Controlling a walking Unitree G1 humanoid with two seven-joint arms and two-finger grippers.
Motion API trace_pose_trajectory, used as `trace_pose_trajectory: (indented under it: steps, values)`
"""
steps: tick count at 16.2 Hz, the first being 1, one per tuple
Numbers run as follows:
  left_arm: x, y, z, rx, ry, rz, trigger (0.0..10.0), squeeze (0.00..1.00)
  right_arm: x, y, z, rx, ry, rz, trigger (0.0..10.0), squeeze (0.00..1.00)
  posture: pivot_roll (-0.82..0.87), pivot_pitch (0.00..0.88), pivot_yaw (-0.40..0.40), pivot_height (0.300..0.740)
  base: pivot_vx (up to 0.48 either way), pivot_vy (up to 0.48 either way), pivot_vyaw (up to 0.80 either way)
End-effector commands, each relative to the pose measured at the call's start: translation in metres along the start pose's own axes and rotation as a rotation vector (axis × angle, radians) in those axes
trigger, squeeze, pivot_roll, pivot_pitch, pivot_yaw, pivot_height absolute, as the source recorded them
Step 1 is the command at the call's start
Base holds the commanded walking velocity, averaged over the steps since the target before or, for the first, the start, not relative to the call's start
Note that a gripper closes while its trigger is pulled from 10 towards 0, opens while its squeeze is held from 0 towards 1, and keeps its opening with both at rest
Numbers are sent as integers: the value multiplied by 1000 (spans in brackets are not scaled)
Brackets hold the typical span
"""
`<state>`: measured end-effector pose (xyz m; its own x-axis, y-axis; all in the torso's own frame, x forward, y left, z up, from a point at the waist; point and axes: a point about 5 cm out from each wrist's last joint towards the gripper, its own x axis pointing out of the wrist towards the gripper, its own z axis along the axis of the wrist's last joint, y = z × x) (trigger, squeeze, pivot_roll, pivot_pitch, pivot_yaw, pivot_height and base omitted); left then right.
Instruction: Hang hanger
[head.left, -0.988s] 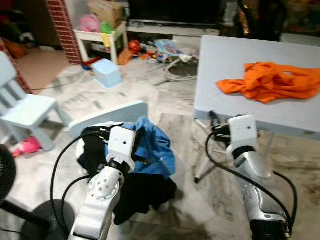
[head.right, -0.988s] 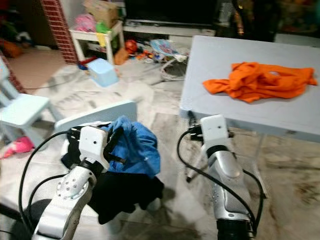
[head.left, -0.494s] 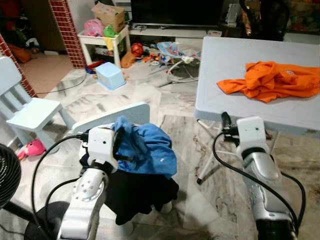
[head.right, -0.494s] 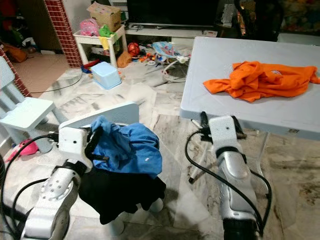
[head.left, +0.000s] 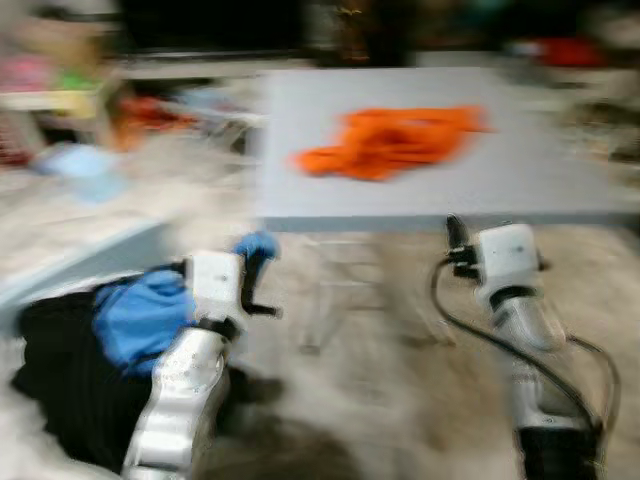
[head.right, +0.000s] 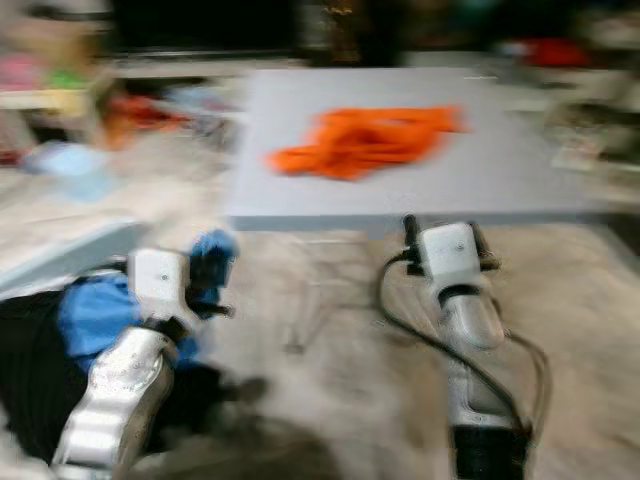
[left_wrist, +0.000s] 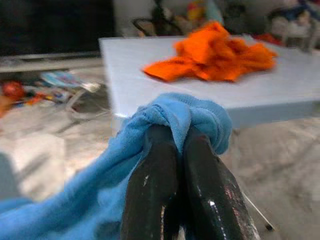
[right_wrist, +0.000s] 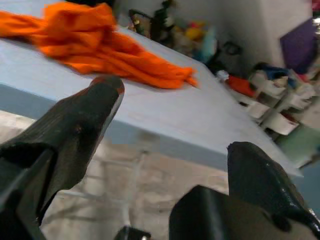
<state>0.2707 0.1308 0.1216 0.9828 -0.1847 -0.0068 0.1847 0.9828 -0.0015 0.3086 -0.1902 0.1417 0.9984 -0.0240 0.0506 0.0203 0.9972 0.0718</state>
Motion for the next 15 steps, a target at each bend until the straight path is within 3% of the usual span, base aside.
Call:
trace_pose_trajectory:
  steps: [1, 5, 9, 15]
  values:
    - [2, -2, 6, -7, -29, -4, 10000, 0, 2, -1, 5, -2, -12, 6, 10000, 0, -69, 0, -2, 740, 0, -375, -800]
    - [4, -7, 6, -17, -30, -8, 10000, 0, 2, -5, 7, -11, -12, 6, 10000, 0, -79, 0, -6, 740, 0, -363, -305]
    - [5, -6, 3, -39, -20, 14, 10000, 0, 1, -5, 7, -19, -7, 11, 10000, 0, -86, 0, -10, 740, 0, 0, 0]
    - [10, -8, 10, -137, -51, 10, 10000, 0, 1, -5, 9, -34, -7, 22, 10000, 0, -99, 0, -14, 740, 0, 0, 0]
